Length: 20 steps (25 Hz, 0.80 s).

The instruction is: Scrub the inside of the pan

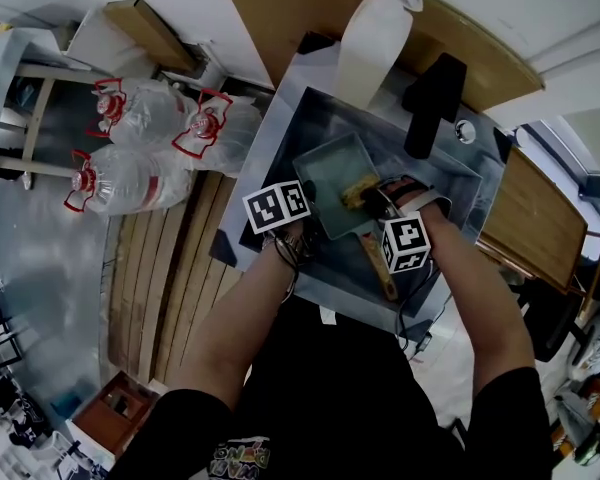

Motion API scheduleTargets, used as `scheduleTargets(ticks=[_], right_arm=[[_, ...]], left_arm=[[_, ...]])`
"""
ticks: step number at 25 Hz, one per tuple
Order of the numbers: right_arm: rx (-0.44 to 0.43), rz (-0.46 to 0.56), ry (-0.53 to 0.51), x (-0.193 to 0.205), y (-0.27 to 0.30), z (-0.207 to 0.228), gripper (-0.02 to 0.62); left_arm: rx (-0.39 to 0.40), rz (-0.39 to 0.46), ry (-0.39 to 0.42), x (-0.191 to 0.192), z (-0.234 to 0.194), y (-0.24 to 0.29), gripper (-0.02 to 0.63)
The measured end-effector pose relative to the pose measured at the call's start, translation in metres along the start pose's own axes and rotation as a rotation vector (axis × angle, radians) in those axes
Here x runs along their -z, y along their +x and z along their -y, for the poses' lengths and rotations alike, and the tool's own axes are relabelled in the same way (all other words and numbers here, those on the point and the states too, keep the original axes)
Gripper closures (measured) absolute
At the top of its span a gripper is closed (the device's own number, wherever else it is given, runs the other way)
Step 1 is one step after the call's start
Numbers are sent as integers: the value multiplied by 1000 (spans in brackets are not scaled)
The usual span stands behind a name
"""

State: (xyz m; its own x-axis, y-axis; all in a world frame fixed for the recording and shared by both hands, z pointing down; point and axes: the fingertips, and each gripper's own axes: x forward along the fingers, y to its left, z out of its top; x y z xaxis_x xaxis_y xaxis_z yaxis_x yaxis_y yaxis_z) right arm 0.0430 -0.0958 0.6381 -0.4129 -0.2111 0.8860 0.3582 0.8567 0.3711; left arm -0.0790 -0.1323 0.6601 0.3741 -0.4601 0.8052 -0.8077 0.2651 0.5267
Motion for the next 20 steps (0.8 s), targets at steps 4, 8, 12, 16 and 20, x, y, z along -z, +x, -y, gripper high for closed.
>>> scheduleTargets(ticks=[4,8,12,16,20], right_arm=[[-46,-7,18,0,-7,-15,545],[-96,-17,50,-1,-12,-26,545],[-136,-27,76,-1,-17,-36,545],[-143,-36,101,-2,-18,-40,545],[-134,-49,108,-2,-18,-37,545]], left_arm=[[-5,1,5,0,0,0,534],[-6,4,2,0,0,0,531],[-3,8,-14,0,-1,0,529],[-4,4,-17,1,-2,0,523],[-13,-1,2,0,-1,1,523]])
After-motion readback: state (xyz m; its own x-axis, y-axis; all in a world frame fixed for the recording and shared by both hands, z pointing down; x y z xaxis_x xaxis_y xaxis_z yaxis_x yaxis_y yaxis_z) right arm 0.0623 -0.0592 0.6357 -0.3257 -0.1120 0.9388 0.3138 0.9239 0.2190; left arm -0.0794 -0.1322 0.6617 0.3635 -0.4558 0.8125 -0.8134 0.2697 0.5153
